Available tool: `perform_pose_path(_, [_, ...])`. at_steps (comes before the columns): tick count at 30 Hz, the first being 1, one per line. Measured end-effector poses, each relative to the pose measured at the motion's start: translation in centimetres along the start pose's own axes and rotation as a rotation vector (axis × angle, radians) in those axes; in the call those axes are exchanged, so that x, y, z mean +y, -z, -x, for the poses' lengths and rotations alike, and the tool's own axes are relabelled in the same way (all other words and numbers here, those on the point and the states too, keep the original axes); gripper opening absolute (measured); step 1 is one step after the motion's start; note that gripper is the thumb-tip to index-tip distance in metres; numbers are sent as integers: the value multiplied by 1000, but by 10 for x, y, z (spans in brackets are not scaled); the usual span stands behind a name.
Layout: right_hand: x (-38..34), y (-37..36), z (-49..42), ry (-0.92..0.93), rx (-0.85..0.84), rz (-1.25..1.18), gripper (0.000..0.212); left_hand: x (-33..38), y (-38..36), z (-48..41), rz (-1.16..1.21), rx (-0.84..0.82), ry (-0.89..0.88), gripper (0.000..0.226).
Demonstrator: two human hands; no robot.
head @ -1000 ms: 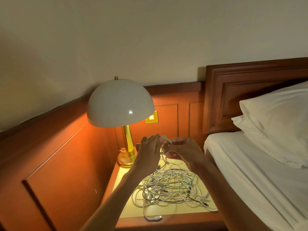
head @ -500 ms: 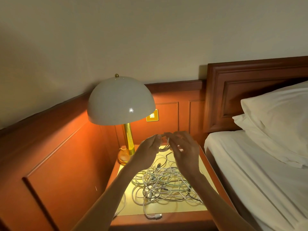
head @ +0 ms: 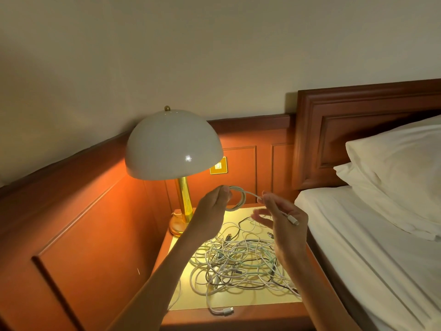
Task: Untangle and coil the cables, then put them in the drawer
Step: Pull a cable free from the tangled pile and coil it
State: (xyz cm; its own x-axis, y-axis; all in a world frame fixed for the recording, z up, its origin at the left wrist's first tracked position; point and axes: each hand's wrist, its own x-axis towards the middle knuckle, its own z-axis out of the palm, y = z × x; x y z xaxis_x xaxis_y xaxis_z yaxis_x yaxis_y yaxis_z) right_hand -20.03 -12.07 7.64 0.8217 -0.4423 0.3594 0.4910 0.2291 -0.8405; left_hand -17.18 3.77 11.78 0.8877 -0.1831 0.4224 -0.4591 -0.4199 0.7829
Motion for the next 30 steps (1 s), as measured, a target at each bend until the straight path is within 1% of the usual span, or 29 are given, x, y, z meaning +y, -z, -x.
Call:
perform_pose_path(1, [0, 7, 1, 23, -49, 50, 15, 0, 0, 0, 17, -6, 17, 34])
perform_pose_path(3, [2, 17, 4, 76, -107, 138, 17, 1, -3, 2, 137, -19, 110, 30])
perform_pose_path(5, [3, 23, 6, 97, -110, 134, 18, 0, -8, 1, 301, -23, 216, 27])
perform_pose_path(6, [2, 24, 7, 78, -110, 82, 18, -1, -11, -1, 362, -14, 239, 29])
perform_pose_path(7, [1, 24, 8, 26, -110, -7, 19, -1, -14, -3, 424, -3, 250, 32])
perform_pose_path(9, [-1, 24, 8, -149, -130, -210, 21, 1, -18, -5, 518, 12, 264, 37])
perform_pose_path(10, [-1, 24, 8, -215, -150, -258, 22, 2, -19, -6, 538, 20, 271, 37])
perform_pose_path(11, [1, 24, 8, -241, -169, -242, 21, 2, -21, -7, 548, 23, 271, 36])
perform_pose_path(12, [3, 24, 8, -225, -169, -183, 19, 2, -21, -7, 537, 18, 263, 35])
perform_pose_path(13, [7, 24, 8, -169, -133, -87, 17, 2, -22, -6, 528, 10, 253, 35])
perform_pose_path(14, [11, 25, 8, -76, -68, 37, 15, 1, -23, -5, 510, 5, 247, 34])
perform_pose_path(16, [18, 26, 7, 207, 75, 290, 14, 1, -25, -2, 477, -9, 248, 33])
perform_pose_path(18, [25, 25, 6, 486, 144, 514, 17, 4, -29, 2, 471, -35, 249, 34])
perform_pose_path(19, [26, 23, 5, 574, 167, 634, 19, 5, -31, 4, 462, -49, 247, 36])
perform_pose_path(20, [28, 20, 3, 622, 193, 752, 20, 5, -33, 6, 437, -63, 236, 37])
perform_pose_path(21, [28, 17, 1, 631, 221, 853, 21, 6, -34, 8, 406, -76, 215, 36])
perform_pose_path(24, [27, 11, -5, 551, 253, 1057, 23, 7, -34, 12, 315, -96, 127, 37])
perform_pose_path(27, [21, 7, -10, 483, 194, 1240, 21, 3, -33, 10, 263, -100, 65, 40])
perform_pose_path(28, [19, 6, -13, 416, 137, 1214, 19, 1, -32, 10, 244, -97, 58, 41])
perform_pose_path(29, [16, 5, -15, 301, 49, 1095, 16, -2, -31, 8, 227, -91, 57, 41])
perform_pose_path(30, [12, 4, -18, 135, -59, 875, 11, -4, -31, 7, 216, -80, 57, 40])
